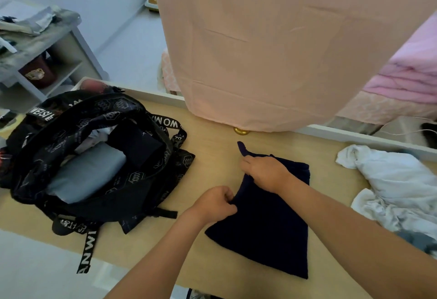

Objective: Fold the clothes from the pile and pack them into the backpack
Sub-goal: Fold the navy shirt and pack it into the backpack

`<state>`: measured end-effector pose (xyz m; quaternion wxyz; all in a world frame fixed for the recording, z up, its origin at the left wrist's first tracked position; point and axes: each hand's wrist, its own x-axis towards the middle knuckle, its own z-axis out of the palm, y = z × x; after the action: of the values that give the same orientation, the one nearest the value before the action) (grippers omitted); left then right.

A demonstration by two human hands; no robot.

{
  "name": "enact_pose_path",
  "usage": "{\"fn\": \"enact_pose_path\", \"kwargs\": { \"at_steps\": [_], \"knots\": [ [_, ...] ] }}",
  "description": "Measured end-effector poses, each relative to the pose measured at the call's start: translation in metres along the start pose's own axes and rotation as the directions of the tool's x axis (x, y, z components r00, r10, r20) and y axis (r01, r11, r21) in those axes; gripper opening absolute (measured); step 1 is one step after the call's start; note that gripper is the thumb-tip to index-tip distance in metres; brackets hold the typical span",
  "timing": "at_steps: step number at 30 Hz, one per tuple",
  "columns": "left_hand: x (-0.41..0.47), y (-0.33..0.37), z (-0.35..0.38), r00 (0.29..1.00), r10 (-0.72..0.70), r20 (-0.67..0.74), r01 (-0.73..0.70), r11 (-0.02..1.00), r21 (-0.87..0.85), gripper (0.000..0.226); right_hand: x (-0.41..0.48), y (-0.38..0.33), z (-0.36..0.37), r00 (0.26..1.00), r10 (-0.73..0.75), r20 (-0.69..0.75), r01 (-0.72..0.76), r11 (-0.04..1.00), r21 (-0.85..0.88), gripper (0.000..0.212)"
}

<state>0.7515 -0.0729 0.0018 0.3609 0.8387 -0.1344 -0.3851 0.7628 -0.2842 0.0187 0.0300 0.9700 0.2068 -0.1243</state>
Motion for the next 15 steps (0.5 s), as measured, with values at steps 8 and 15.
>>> {"fn": "enact_pose_path", "kwargs": {
  "at_steps": [8, 15],
  "knots": [
    [0.0, 0.066, 0.071, 0.88, 0.182, 0.439, -0.168, 0.983, -0.07, 0.013, -0.122, 0.032, 0.046, 0.921, 0.389, -0.021, -0.389, 0.921, 0.02, 0.046],
    [0.013, 0.028, 0.096, 0.866, 0.494, 0.077, -0.475, 0.764, 0.437, 0.037, -0.191, -0.016, 0.084, 0.71, 0.675, 0.201, -0.703, 0.662, 0.262, 0.073]
  ]
}}
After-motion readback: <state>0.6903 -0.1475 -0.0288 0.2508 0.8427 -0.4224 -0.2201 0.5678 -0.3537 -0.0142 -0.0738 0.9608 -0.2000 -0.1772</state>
